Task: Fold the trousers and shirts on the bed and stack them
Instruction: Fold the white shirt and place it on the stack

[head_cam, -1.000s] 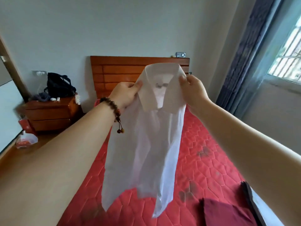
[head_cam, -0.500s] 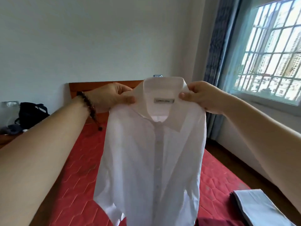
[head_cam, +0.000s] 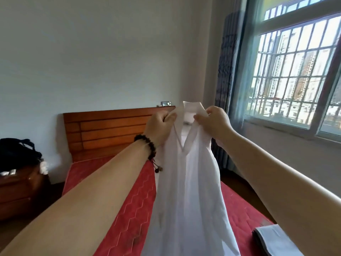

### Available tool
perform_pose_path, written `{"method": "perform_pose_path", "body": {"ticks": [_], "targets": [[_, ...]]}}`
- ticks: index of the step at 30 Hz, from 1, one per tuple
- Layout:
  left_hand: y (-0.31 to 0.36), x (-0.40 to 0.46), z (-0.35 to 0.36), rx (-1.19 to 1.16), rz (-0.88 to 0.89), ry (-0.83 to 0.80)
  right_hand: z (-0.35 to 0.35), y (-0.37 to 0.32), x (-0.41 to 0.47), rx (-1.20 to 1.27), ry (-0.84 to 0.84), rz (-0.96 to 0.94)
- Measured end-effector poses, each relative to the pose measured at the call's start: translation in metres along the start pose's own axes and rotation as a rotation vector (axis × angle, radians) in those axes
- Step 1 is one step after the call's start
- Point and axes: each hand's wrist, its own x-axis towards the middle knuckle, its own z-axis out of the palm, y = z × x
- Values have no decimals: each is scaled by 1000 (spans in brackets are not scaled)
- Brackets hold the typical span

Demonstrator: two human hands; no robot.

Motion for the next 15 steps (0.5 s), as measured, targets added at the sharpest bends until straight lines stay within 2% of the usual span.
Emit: {"method": "perform_pose_path", "body": {"ticks": [6, 11, 13, 15], "targets": [[19, -1, 21, -156, -5, -112, -16, -19, -17, 312, -338, 101], [17, -14, 30, -91, 36, -249, -29, -17, -21, 583, -456, 277], [11, -16, 30, -84, 44, -228, -35, -13, -20, 589, -498, 278], [6, -16, 24, -103, 37, -200, -42, -10, -17, 418, -478, 166]]}}
